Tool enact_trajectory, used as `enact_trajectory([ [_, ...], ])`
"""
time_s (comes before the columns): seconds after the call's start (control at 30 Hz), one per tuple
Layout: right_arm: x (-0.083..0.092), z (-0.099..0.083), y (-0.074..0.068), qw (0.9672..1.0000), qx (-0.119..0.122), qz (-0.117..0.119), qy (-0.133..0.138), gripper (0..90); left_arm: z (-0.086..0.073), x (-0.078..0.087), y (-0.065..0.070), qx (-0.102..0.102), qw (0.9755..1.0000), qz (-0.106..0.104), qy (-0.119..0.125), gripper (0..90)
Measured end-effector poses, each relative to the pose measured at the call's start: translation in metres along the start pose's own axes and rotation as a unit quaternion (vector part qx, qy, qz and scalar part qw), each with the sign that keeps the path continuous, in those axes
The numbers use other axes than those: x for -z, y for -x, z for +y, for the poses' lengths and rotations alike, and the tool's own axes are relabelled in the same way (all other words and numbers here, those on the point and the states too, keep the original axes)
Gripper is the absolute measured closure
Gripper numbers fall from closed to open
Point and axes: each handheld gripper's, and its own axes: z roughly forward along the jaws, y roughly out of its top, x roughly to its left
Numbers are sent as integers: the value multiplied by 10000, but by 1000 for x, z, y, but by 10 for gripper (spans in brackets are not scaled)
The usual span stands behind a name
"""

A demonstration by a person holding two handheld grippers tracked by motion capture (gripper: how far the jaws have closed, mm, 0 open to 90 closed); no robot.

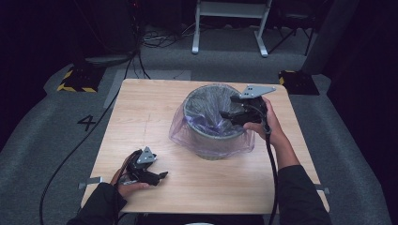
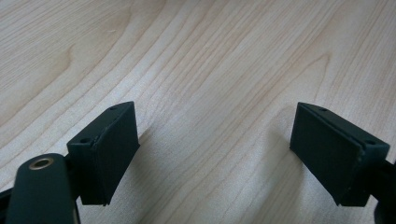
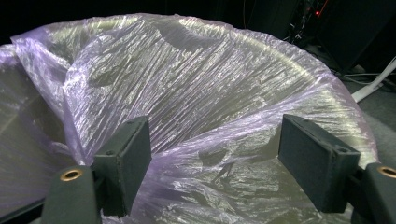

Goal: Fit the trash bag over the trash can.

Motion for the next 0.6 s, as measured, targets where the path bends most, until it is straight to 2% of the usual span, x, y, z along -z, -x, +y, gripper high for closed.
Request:
enact_trajectory([
  [0.1, 1, 2, -2, 9999, 111, -63, 16, 262, 0, 0, 0, 4, 10000, -1, 3, 149],
  [0.3, -1, 6, -7, 9997, 231, 93, -27, 256, 0, 0, 0, 5, 10000, 5, 3, 149],
  [0.6, -8, 9, -12, 9977, 477, 156, -448, 272, 0, 0, 0, 2, 10000, -2, 1, 149],
])
